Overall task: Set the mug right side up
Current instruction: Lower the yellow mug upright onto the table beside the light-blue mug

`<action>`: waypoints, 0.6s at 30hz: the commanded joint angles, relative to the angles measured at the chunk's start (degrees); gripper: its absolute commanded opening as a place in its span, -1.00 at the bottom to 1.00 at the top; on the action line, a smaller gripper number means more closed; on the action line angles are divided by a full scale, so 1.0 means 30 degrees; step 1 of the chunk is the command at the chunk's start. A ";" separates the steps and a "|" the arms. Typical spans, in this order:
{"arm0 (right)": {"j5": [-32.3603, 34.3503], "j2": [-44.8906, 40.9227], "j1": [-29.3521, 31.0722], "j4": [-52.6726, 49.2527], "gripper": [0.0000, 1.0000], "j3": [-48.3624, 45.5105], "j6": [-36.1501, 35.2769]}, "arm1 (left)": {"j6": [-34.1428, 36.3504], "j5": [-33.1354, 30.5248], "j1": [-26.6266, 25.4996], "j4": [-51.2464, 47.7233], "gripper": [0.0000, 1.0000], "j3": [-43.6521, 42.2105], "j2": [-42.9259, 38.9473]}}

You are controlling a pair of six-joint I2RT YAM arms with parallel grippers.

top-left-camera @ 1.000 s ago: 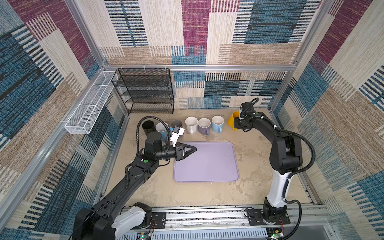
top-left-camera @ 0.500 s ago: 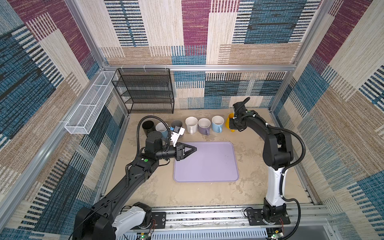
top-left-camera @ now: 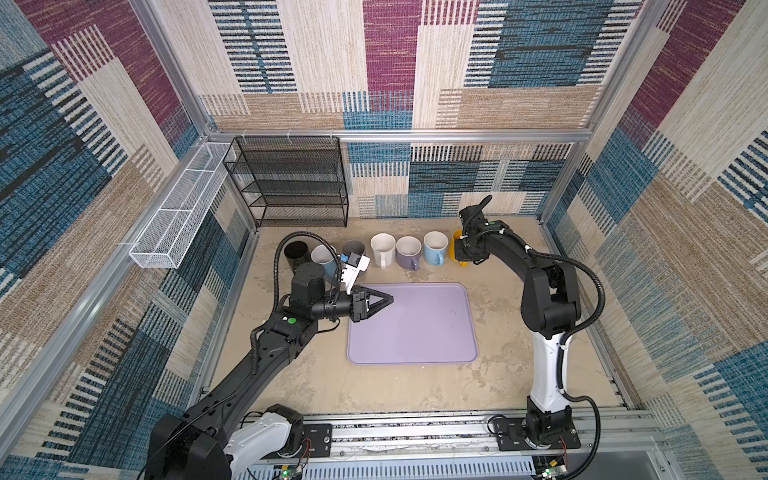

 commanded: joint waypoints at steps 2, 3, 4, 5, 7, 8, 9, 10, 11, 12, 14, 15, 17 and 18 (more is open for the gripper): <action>0.0216 -0.0166 0.0062 0.0661 -1.00 -0.0053 -0.0034 | 0.0821 0.0236 0.0008 -0.0106 -0.50 0.0122 -0.0128; 0.0125 -0.0181 0.0071 0.0684 -1.00 -0.0098 -0.0056 | 0.0801 0.0227 0.0010 -0.0136 -0.50 0.0134 -0.0128; 0.0094 -0.0197 0.0098 0.0686 -1.00 -0.0119 -0.0081 | 0.0818 0.0230 0.0012 -0.0155 -0.50 0.0133 -0.0128; 0.0062 -0.0197 0.0099 0.0686 -1.00 -0.0140 -0.0087 | 0.0797 0.0233 0.0021 -0.0172 -0.50 0.0123 -0.0128; 0.0034 -0.0223 0.0116 0.0686 -1.00 -0.0194 -0.0098 | 0.0801 0.0206 0.0012 -0.0176 -0.50 0.0107 -0.0135; 0.0032 -0.0218 0.0129 0.0686 -1.00 -0.0223 -0.0110 | 0.0807 0.0199 0.0019 -0.0202 -0.50 0.0093 -0.0151; 0.0029 -0.0179 0.0130 0.0657 -1.00 -0.0224 -0.0106 | 0.0807 0.0196 0.0024 -0.0202 -0.50 0.0092 -0.0159; 0.0032 -0.0168 0.0130 0.0631 -1.00 -0.0224 -0.0106 | 0.0812 0.0207 0.0030 -0.0202 -0.50 0.0119 -0.0157; 0.0003 -0.0153 0.0154 0.0620 -1.00 -0.0222 -0.0117 | 0.0805 0.0198 0.0030 -0.0203 -0.50 0.0100 -0.0157; -0.0023 -0.0139 0.0156 0.0602 -1.00 -0.0206 -0.0094 | 0.0817 0.0187 0.0026 -0.0202 -0.50 0.0105 -0.0161; -0.0106 -0.0110 0.0174 0.0598 -1.00 -0.0208 -0.0088 | 0.0811 0.0220 0.0030 -0.0202 -0.50 0.0095 -0.0186; -0.0114 -0.0120 0.0216 0.0598 -1.00 -0.0243 -0.0088 | 0.0818 0.0185 0.0016 -0.0202 -0.50 0.0076 -0.0186; -0.0143 -0.0139 0.0247 0.0530 -1.00 -0.0281 -0.0102 | 0.0810 0.0199 0.0034 -0.0213 -0.50 0.0062 -0.0186; -0.0144 -0.0139 0.0253 0.0485 -1.00 -0.0275 -0.0090 | 0.0801 0.0201 0.0030 -0.0232 -0.50 0.0062 -0.0214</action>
